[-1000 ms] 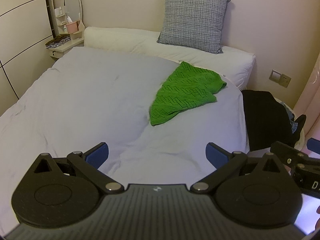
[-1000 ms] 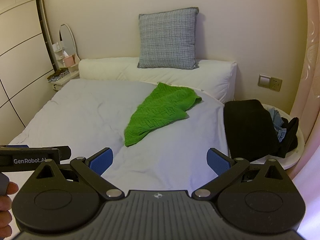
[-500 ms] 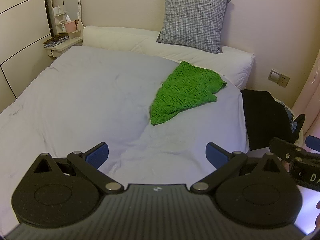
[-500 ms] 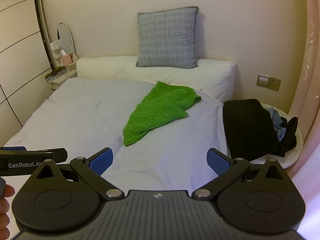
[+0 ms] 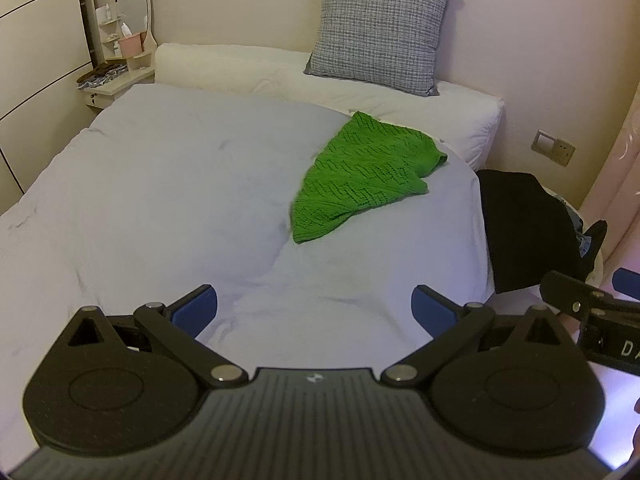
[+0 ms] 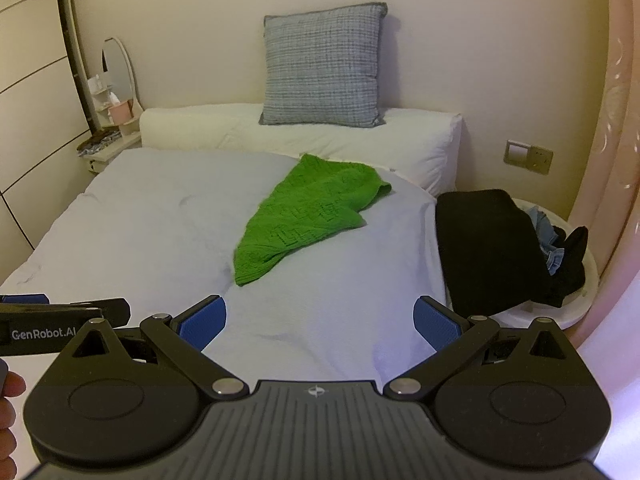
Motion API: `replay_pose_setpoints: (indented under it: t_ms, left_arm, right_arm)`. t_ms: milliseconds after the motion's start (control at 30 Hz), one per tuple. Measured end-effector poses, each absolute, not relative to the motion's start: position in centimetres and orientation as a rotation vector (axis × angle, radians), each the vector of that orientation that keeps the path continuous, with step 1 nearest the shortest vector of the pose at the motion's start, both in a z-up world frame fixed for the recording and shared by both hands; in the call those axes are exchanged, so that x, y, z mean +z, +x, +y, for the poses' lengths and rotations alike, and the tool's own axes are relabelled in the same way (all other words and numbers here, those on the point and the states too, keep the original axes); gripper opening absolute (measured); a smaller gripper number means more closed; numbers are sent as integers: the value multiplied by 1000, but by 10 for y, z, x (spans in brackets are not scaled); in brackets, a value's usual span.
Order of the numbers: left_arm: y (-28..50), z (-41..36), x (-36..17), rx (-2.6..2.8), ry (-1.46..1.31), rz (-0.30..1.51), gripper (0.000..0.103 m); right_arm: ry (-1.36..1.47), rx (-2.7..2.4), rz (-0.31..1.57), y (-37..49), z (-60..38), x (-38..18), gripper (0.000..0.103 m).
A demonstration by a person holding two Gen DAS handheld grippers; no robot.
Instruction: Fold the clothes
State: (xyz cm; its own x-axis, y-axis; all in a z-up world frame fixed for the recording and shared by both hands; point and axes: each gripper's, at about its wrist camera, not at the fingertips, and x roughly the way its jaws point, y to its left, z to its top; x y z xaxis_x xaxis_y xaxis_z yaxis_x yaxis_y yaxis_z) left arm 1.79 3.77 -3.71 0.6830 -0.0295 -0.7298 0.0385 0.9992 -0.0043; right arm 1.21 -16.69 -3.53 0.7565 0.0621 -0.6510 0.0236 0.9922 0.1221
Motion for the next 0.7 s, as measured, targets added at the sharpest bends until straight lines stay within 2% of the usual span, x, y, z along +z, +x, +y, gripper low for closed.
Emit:
replay_pose_setpoints:
  t_ms: [700]
  left_arm:
    - [55,27,-52,-23,1,863,102]
  right_arm:
    - [111,23,760,42,-173,-52,103]
